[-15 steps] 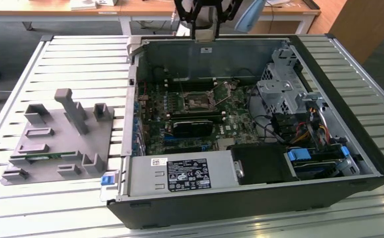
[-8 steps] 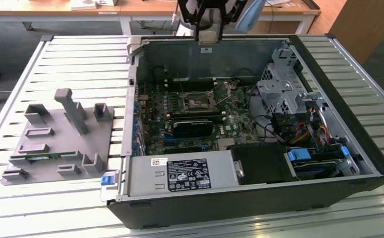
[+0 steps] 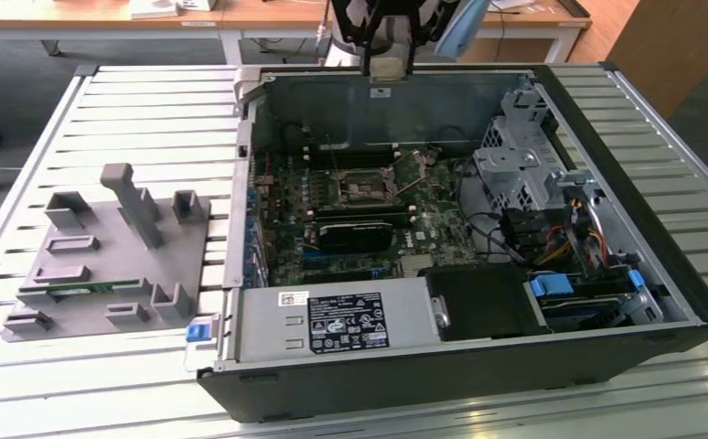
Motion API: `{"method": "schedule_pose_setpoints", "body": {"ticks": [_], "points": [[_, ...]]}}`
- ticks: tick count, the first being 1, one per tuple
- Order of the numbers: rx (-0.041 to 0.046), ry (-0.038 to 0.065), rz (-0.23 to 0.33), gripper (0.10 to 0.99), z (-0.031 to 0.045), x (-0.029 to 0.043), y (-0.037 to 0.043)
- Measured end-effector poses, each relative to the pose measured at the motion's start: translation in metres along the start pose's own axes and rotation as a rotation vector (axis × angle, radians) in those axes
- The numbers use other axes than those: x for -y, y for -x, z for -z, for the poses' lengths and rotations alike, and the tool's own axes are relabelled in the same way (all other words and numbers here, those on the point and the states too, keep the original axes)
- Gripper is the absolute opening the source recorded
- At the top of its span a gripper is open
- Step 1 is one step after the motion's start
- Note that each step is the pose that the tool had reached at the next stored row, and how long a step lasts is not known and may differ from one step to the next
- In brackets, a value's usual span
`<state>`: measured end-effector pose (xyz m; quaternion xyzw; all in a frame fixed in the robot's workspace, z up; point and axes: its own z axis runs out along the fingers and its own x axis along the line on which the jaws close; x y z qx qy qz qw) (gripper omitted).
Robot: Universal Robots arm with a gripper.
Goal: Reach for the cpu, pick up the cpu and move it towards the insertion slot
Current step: 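Pick up the cpu and move it towards the insertion slot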
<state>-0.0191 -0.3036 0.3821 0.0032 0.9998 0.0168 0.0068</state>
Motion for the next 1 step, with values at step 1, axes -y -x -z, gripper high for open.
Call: {"method": "schedule_pose_setpoints", "body": {"ticks": [1], "points": [[0.0001, 0.0, 0.0, 0.541, 0.0, 0.0, 0.0]]}}
